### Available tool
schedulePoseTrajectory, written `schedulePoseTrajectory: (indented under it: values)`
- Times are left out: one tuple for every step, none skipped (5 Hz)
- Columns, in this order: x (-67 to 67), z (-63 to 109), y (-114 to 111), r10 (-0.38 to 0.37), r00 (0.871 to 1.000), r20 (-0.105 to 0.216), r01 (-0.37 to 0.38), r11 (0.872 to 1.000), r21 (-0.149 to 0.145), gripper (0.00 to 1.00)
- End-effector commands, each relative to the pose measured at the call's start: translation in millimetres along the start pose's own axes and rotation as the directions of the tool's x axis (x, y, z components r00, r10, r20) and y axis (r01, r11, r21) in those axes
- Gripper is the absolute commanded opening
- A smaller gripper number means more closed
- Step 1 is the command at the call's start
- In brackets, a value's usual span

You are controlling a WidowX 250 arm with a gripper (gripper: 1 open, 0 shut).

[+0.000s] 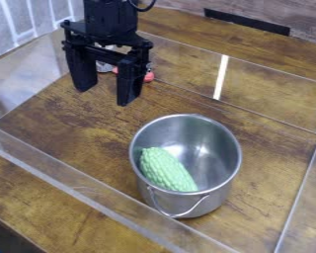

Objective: Put the green object in the silver pot

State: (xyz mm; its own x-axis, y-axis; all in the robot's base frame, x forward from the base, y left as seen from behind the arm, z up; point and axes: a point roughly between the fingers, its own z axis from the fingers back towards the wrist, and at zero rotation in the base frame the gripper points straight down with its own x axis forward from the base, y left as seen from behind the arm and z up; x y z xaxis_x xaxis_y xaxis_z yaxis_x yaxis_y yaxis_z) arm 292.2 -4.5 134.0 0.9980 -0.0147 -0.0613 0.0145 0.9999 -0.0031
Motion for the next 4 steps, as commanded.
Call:
schedulePoseTrajectory:
  values:
    - [6.1, 2.3, -2, 0.077, 0.997, 0.0, -0.077, 0.997, -0.008, 1.0]
    - [6.2, -1.8, 5, 0.075, 0.997, 0.004, -0.075, 0.997, -0.01, 1.0]
    - [6.3, 0.2, 14, 0.051, 0.998, 0.022, -0.051, 0.999, -0.009, 1.0]
    - [7.4, -5.3, 23, 0.021, 0.998, 0.051, -0.02, 1.0, -0.016, 1.0]
